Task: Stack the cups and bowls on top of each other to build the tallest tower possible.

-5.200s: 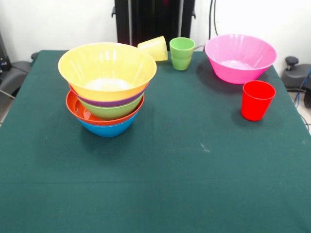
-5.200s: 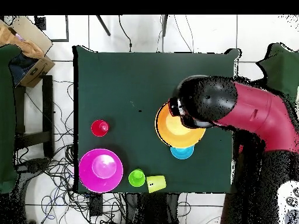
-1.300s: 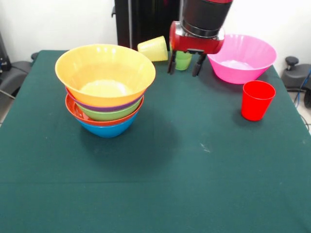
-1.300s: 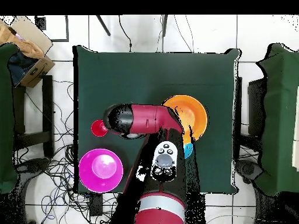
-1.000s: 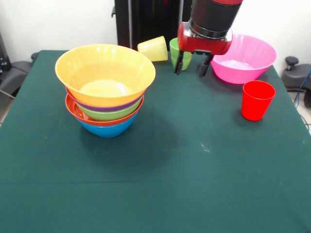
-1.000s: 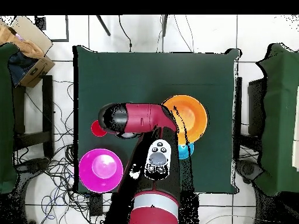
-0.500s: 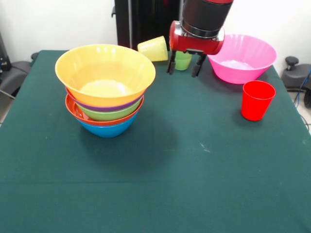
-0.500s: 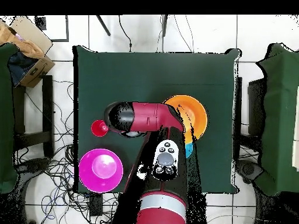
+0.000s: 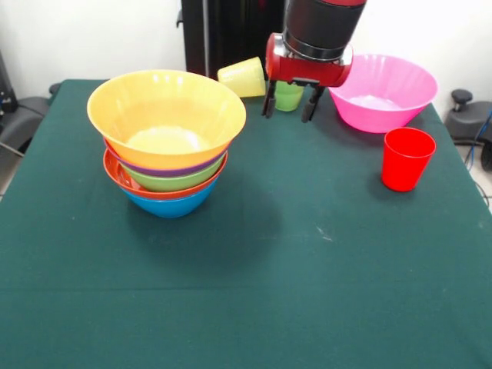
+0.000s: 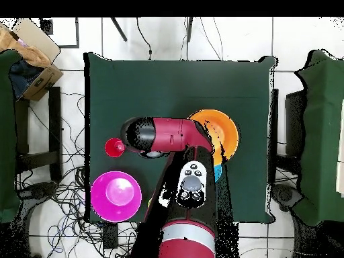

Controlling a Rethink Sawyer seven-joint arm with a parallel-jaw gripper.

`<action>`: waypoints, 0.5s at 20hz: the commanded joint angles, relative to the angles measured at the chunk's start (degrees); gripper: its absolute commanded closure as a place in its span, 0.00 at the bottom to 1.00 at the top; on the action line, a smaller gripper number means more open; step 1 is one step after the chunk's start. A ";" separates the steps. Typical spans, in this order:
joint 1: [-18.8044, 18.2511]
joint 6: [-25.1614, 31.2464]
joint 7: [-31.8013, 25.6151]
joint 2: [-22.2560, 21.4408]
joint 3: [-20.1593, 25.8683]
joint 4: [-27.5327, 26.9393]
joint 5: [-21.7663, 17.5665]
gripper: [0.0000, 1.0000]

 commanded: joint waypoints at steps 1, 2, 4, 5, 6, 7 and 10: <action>-2.30 -3.65 6.88 4.15 1.86 -3.08 -1.29 0.00; -2.83 -3.33 6.94 5.28 1.57 -4.47 -1.32 0.00; -3.66 -4.51 8.12 7.04 1.56 -6.79 -0.42 0.00; -3.72 -5.24 8.68 7.94 1.65 -7.76 -0.11 0.00; -3.53 -5.52 8.94 8.82 1.67 -8.82 -0.08 0.00; -3.26 -6.12 9.31 9.60 1.50 -9.55 -0.19 0.00; -3.65 -9.30 9.14 9.78 1.96 -8.63 -0.11 0.00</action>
